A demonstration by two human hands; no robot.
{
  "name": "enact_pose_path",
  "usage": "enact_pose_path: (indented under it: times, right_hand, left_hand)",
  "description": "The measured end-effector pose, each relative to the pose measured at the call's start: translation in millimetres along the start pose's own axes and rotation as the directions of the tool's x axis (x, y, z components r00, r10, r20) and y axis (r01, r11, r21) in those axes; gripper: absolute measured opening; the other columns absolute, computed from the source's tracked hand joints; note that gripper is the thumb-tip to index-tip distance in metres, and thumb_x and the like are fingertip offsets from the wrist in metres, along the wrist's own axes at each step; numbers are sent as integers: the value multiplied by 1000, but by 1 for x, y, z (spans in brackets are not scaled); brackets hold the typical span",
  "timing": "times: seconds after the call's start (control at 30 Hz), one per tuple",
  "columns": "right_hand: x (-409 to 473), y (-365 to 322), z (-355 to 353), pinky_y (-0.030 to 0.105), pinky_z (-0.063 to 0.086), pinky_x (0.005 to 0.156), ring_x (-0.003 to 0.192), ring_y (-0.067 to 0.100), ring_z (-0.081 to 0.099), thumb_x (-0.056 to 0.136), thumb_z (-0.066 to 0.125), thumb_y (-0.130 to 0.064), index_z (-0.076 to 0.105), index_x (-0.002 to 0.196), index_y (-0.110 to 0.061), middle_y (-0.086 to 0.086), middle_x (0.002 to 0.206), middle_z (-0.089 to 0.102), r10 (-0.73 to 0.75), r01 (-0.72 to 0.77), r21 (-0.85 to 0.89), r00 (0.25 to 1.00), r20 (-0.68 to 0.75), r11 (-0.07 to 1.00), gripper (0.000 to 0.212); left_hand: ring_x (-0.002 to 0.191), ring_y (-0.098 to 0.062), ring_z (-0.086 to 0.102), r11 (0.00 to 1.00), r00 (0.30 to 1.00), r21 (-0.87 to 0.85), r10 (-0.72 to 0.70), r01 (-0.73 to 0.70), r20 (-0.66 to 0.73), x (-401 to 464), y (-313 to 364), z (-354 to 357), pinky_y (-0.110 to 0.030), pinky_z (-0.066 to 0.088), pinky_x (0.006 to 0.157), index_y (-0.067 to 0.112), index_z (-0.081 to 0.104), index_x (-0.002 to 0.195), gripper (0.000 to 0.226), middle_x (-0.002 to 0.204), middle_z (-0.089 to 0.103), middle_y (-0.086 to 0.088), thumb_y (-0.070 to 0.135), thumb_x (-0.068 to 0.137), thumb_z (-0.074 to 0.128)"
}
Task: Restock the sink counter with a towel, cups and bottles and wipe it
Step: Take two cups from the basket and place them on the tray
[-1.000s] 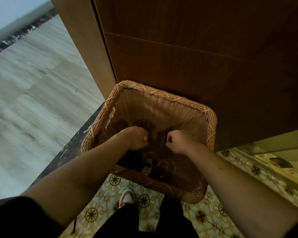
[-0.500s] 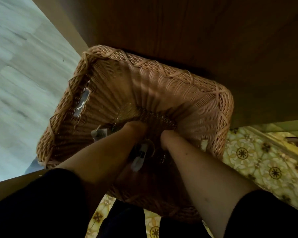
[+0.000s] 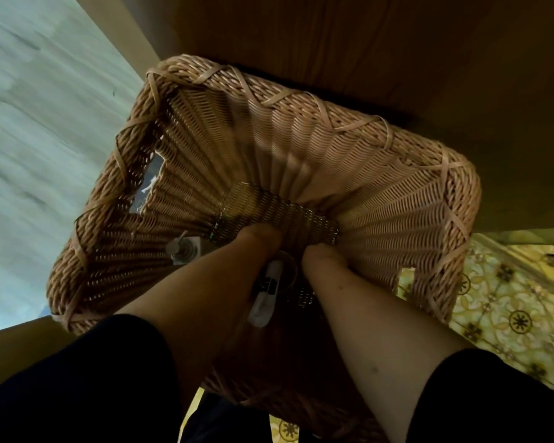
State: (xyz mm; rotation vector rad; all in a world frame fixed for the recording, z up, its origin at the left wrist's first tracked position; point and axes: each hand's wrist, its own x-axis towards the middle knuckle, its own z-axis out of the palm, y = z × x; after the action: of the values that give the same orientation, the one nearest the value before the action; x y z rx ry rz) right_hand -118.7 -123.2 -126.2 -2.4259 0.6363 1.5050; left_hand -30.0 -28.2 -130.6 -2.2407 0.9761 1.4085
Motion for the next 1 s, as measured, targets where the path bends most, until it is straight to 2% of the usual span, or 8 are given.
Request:
enact_pose_path:
  times: [0.27, 0.4, 0.5, 0.6, 0.77, 0.87, 0.93, 1.0]
  right_hand:
    - [0, 4, -1, 46, 38, 112, 142, 31, 39, 104, 42, -13, 47, 145, -7, 14, 156, 39, -67, 70, -43, 996, 67, 997, 42]
    - [-1, -1, 2, 44, 40, 110, 140, 30, 43, 104, 42, -17, 50, 143, -8, 14, 153, 43, -119, 120, -25, 992, 37, 993, 41]
    - [-11, 0, -12, 44, 39, 110, 139, 31, 43, 105, 41, -19, 49, 144, -8, 14, 153, 43, -131, 131, -42, 991, 9, 990, 42]
    - [-29, 2, -36, 47, 38, 112, 138, 33, 43, 104, 41, -16, 51, 142, -6, 16, 151, 45, -166, 160, -91, 984, -60, 983, 40]
    - [-79, 10, -94, 42, 49, 94, 123, 35, 55, 94, 58, -10, 57, 131, -6, 16, 138, 54, -220, 200, -152, 967, -131, 968, 37]
    - [-114, 19, -125, 36, 50, 81, 103, 29, 62, 91, 66, -12, 63, 122, -7, 14, 122, 61, -228, 199, -170, 959, -170, 965, 31]
    - [-131, 25, -138, 32, 47, 73, 88, 22, 59, 94, 63, -13, 66, 113, -10, 9, 107, 63, -263, 237, -136, 937, -232, 962, 20]
    - [-150, 31, -151, 30, 49, 75, 90, 18, 60, 95, 62, -15, 67, 108, -14, 5, 105, 61, -296, 286, -78, 909, -293, 955, 14]
  left_hand:
    - [136, -34, 45, 995, 994, -88, -47, 38, -95, -25, -5, -31, -42, 35, 114, 0, 48, 140, 43, 147, 47, -19, 21, 103, 47]
    - [133, -31, 48, 999, 998, -46, -31, 29, -50, -36, -1, -37, -37, 36, 109, 3, 50, 140, 42, 146, 50, -17, 22, 102, 51]
    - [133, -30, 48, 1000, 993, -27, -18, 15, -117, -47, -2, -44, -36, 36, 109, 5, 50, 140, 42, 145, 51, -16, 23, 102, 51]
    - [130, -30, 50, 996, 977, -93, -23, 3, -213, -69, -5, -58, -39, 38, 111, 7, 52, 140, 41, 143, 53, -15, 24, 103, 46]
    - [109, -26, 62, 969, 952, -239, -123, 55, -280, -129, -10, -96, -34, 52, 94, 10, 63, 127, 32, 121, 65, -10, 22, 98, 56]
    - [93, -19, 62, 949, 918, -301, -201, 96, -341, -169, -19, -112, -29, 49, 78, 14, 69, 112, 23, 100, 63, -2, 28, 96, 59]
    - [95, -19, 62, 933, 878, -344, -250, 105, -408, -198, -25, -117, -30, 51, 80, 16, 70, 107, 22, 99, 65, -1, 32, 94, 62]
    - [104, -24, 62, 907, 837, -406, -308, 115, -452, -228, -27, -120, -36, 52, 93, 16, 68, 116, 29, 112, 67, -5, 34, 94, 61]
